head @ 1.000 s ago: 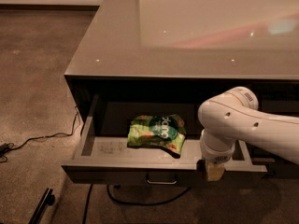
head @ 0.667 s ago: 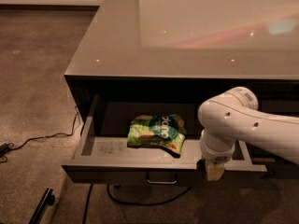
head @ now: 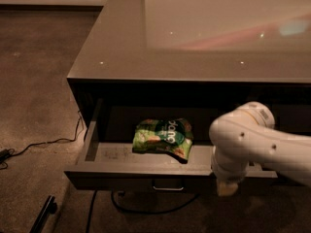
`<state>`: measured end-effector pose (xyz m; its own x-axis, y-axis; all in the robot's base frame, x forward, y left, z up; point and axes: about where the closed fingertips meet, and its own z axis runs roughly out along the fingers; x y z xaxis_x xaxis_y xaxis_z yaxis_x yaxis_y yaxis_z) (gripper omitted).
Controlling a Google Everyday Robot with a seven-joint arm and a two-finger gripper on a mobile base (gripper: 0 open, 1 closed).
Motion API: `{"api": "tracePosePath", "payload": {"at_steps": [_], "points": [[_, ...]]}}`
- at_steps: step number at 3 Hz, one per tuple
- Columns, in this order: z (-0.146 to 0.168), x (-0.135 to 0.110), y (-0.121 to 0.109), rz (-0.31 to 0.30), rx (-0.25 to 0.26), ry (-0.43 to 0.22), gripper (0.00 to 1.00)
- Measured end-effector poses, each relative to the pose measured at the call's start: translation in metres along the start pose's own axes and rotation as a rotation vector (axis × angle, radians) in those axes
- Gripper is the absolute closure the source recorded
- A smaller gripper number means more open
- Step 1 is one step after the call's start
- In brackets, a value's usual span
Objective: Open top drawer
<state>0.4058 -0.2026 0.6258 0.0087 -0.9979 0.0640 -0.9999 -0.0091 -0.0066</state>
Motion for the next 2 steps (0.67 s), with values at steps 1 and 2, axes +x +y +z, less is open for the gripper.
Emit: {"api": "tracePosePath", "payload": {"at_steps": [1, 2], "points": [[0.0, 0.004, 0.028, 0.019, 0.019, 0.015, 0.0], [-0.019, 0.002, 0.042, 0.025, 0.073, -0.025, 0.0]]}}
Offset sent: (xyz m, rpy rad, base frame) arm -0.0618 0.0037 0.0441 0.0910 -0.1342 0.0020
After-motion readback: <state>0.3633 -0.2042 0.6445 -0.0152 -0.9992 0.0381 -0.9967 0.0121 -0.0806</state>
